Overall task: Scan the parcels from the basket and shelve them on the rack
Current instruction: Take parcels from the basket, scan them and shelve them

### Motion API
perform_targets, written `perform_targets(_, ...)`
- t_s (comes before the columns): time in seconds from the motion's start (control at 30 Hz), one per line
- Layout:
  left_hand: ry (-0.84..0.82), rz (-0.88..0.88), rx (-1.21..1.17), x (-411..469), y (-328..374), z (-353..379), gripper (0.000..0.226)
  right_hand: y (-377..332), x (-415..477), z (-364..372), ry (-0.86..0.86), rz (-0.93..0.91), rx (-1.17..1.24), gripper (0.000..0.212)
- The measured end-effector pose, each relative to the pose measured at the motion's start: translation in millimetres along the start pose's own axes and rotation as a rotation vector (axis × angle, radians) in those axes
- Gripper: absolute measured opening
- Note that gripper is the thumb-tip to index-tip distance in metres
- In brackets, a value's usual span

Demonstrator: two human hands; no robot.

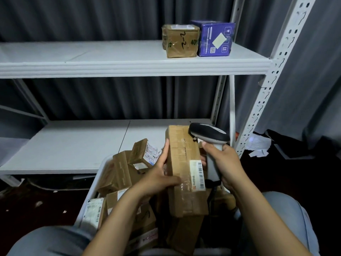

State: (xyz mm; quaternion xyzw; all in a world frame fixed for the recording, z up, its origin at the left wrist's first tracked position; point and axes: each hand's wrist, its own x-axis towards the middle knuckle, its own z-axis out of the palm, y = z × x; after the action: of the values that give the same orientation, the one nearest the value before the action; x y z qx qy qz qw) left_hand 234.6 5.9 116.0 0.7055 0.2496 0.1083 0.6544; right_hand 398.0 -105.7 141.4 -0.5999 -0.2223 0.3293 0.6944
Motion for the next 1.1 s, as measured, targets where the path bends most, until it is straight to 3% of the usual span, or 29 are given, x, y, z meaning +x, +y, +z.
perform_targets(0.13,0.147,-0.03,0.088,0,2,-10,0.095,-1,-1,-1,-0.038,0.035,-0.018,0.009)
perform_targets(0.23,0.298,-0.056,0.069,2,-1,-33,0.07,-8,-1,-9,-0.059,0.006,-0.258,0.013)
perform_targets(0.33,0.368,-0.05,0.068,5,-6,-59,0.061,-14,0,-19,-0.138,-0.046,-0.52,0.019)
perform_targets(0.4,0.399,-0.061,0.098,7,-6,-72,0.056,-18,0,-20,-0.194,-0.059,-0.625,0.011)
perform_targets(0.57,0.421,-0.065,0.09,12,-3,-92,0.049,-22,0,-16,-0.303,-0.077,-0.839,0.01)
perform_targets(0.73,0.412,-0.073,0.106,13,-4,-102,0.051,-23,-3,-18,-0.349,-0.087,-0.951,0.034)
perform_targets(0.87,0.417,-0.079,0.121,13,-6,-103,0.049,-29,-5,-23,-0.339,-0.11,-0.935,0.016)
perform_targets(0.97,0.419,-0.071,0.123,13,-7,-103,0.047,-34,-9,-25,-0.328,-0.132,-0.919,0.024)
perform_targets(1.1,0.401,-0.043,0.109,15,-9,-101,0.044,-36,-10,-24,-0.325,-0.124,-0.941,0.016)
